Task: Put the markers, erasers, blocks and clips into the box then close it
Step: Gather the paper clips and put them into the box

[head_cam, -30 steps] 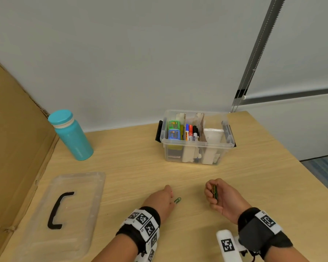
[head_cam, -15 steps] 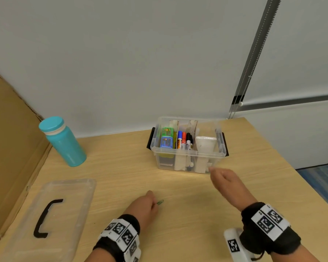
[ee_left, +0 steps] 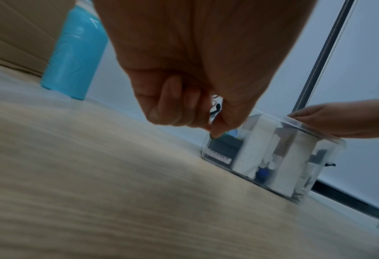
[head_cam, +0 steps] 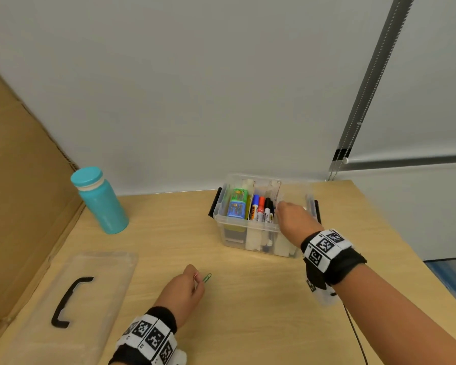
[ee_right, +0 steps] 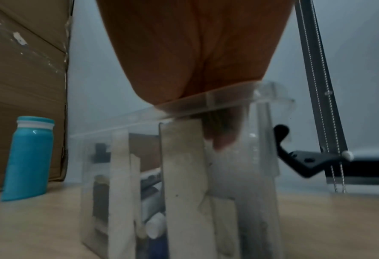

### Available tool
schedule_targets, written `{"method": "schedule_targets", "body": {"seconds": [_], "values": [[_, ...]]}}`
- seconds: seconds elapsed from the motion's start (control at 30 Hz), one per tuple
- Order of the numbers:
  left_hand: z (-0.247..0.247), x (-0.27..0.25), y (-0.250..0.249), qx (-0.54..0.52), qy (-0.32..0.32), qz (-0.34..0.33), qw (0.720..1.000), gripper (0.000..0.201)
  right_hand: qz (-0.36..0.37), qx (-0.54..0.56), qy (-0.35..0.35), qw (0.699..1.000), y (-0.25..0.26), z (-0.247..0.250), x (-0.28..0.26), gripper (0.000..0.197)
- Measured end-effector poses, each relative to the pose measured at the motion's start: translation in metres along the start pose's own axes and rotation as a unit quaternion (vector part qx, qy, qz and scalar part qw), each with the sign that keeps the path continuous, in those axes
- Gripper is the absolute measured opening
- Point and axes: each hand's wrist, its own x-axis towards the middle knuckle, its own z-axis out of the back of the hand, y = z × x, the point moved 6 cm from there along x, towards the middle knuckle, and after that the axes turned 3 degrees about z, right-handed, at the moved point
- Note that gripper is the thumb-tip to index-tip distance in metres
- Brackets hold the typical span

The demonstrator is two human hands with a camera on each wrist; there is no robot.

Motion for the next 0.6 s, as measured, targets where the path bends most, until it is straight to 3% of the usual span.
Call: {"method": "schedule_targets", "body": {"seconds": [0.2, 0.3, 0.43, 0.53, 0.6], "values": [[-0.002, -0.004, -0.004, 0.004, 0.020, 0.002, 1.000, 0.006, -0.009, 0.007, 0.085, 0.996, 0.000, 0.003, -0.002, 0.025], [-0.005, -0.006, -0.009, 0.000, 0.022, -0.001, 1.000, 0.006, 0.001, 0.079, 0.020, 0.997, -0.008, 0.013, -0.011, 0.026], [-0.007, -0.010, -0.019, -0.001, 0.025, -0.006, 1.000, 0.009, 0.025, 0.052, -0.164, 0.985, -0.029, 0.018, -0.037, 0.036], [-0.004, -0.010, -0.037, 0.012, 0.032, -0.022, 0.999, 0.015, -0.011, 0.069, -0.159, 0.985, -0.049, -0.004, -0.048, 0.053], [0.003, -0.006, -0.063, 0.042, 0.033, -0.048, 0.997, 0.008, -0.006, 0.125, -0.153, 0.980, -0.052, -0.016, -0.048, 0.057]]}}
